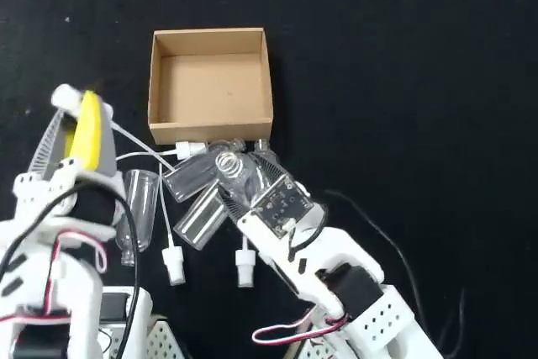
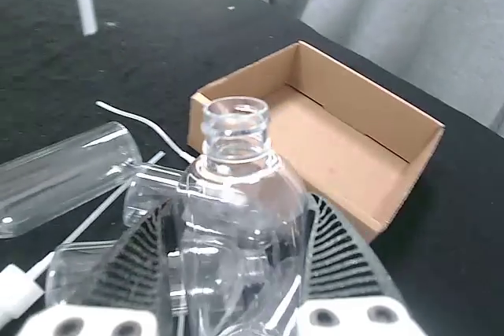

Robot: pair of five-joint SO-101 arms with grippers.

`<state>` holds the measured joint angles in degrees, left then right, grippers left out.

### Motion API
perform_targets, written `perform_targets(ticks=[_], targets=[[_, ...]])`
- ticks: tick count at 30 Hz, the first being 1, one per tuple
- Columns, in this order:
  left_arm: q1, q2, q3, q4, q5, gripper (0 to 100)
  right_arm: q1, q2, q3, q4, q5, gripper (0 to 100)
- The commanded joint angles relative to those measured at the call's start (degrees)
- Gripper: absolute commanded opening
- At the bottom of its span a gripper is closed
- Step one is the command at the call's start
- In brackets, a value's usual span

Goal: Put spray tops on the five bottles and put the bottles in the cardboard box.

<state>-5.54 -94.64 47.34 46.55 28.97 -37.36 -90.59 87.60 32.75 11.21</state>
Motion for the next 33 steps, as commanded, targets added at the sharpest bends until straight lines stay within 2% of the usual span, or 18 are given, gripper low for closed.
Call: perform_targets(ticks=[1,7,12,18,28,33], targets=[[-0.57,-2.11,-0.40,-0.79,0.70,3,-3.34,-0.66,-0.22,-1.85,0.00,5.3],[-0.57,-4.75,3.65,-1.23,0.79,3,-6.51,-0.66,0.40,-1.85,0.09,5.3],[-0.57,-9.32,4.44,-1.23,0.79,3,-10.11,-0.84,1.80,-1.93,3.43,5.3],[0.04,-9.85,4.97,-0.79,0.79,3,-10.73,-0.84,1.89,-1.93,3.69,5.3],[5.41,-9.85,6.29,-0.70,0.18,3,-10.64,-0.57,3.74,-6.59,3.69,5.2],[9.10,-9.85,6.55,-0.62,-3.08,3,-10.64,-0.57,3.82,-6.68,3.69,5.1]])
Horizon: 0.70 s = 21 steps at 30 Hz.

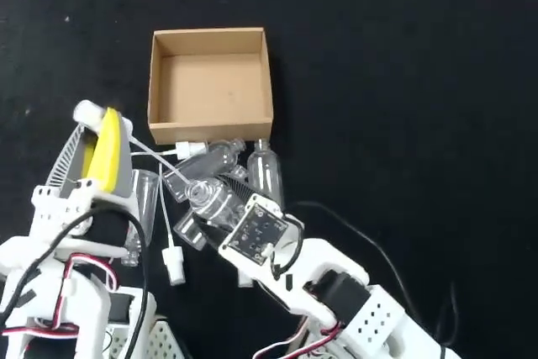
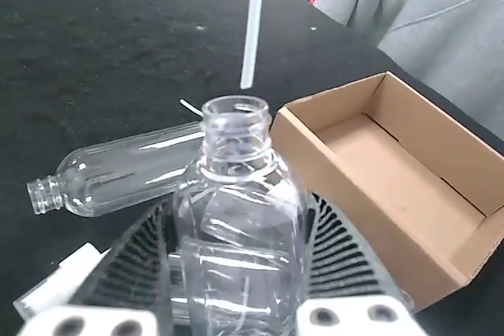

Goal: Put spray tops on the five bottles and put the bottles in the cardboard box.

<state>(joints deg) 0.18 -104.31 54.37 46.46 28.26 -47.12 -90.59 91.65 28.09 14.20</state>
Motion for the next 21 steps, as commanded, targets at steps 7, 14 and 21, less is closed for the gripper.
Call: perform_targets(ticks=[7,14,21], targets=[[4.88,-0.18,0.57,-0.53,-3.43,3,-0.70,-0.57,-0.31,-2.02,0.35,5.1],[4.88,-0.18,1.71,-0.53,-3.52,3,-0.62,-1.01,-0.40,-2.02,0.26,5.0],[4.88,-0.18,4.00,-0.62,-3.60,3,-0.53,-1.01,-0.48,-2.02,0.18,5.0]])
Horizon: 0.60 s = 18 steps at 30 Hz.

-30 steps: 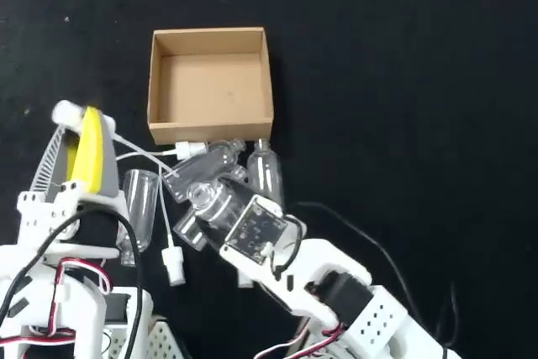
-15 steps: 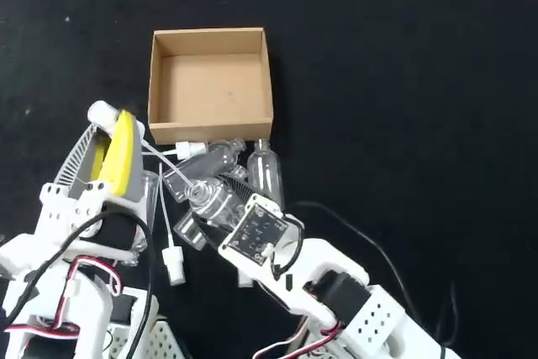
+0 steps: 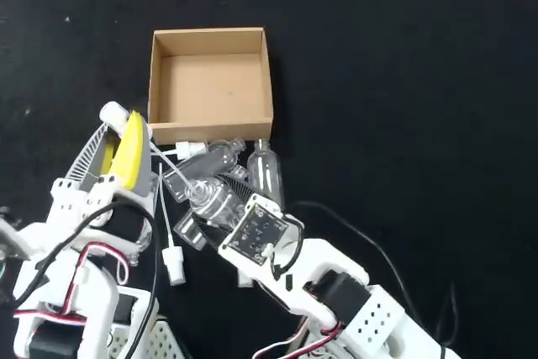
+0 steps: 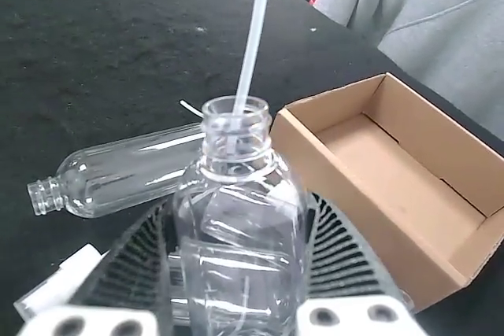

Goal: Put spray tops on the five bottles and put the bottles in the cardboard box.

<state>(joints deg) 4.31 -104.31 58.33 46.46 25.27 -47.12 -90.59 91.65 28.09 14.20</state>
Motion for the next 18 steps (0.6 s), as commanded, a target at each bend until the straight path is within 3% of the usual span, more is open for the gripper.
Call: perform_targets(ticks=[1,10,18], targets=[[0.75,-0.18,0.31,-0.62,-1.23,3,-0.53,-1.10,-0.57,-2.02,0.18,5.0],[8.92,-0.18,3.91,-0.62,-5.89,3,0.62,-1.10,-0.66,-2.11,0.18,5.0],[9.45,-0.09,5.23,-0.53,-5.80,3,3.43,-1.10,-0.75,-4.48,-3.08,5.0]])
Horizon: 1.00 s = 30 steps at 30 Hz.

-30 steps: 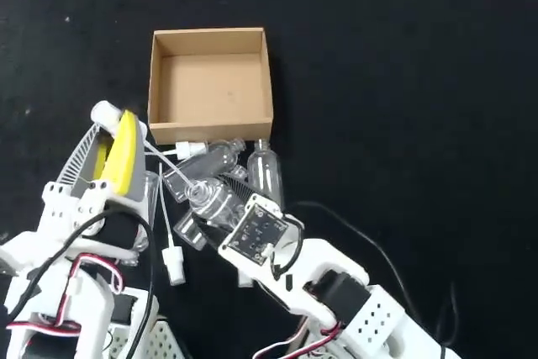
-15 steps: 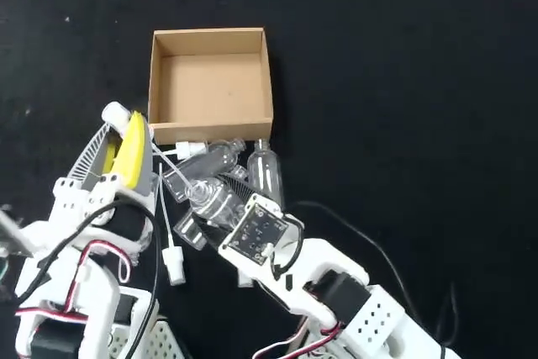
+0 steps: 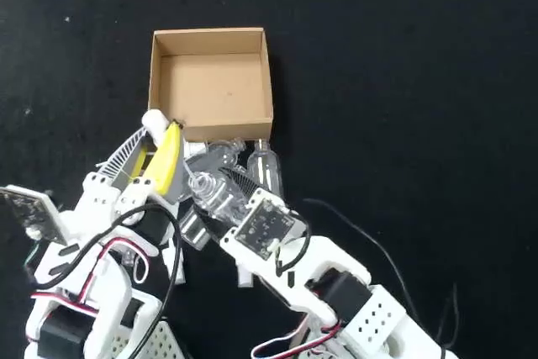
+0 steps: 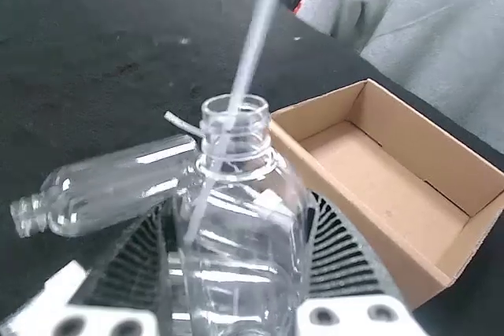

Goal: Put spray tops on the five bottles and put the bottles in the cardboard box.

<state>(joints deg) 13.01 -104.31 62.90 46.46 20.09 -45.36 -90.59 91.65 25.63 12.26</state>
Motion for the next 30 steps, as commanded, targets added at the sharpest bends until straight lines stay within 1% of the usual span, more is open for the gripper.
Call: perform_targets(ticks=[1,4,10,16,30], targets=[[0.84,-0.09,1.01,-0.53,-0.62,3,1.67,-1.10,-0.75,-2.02,-1.14,5.0],[0.92,-0.09,1.89,-0.62,-0.62,3,1.67,-1.10,-1.10,-2.02,-1.14,5.0],[4.70,0.18,2.86,-0.62,-0.88,3,2.02,-1.10,-1.36,-2.02,-1.14,5.0],[10.15,0.18,5.14,-0.62,-5.71,3,5.45,-1.10,-2.33,-1.93,-1.14,5.0],[10.33,0.18,5.32,-0.62,-6.24,3,5.71,-1.10,-2.33,-1.76,-1.14,4.9]])
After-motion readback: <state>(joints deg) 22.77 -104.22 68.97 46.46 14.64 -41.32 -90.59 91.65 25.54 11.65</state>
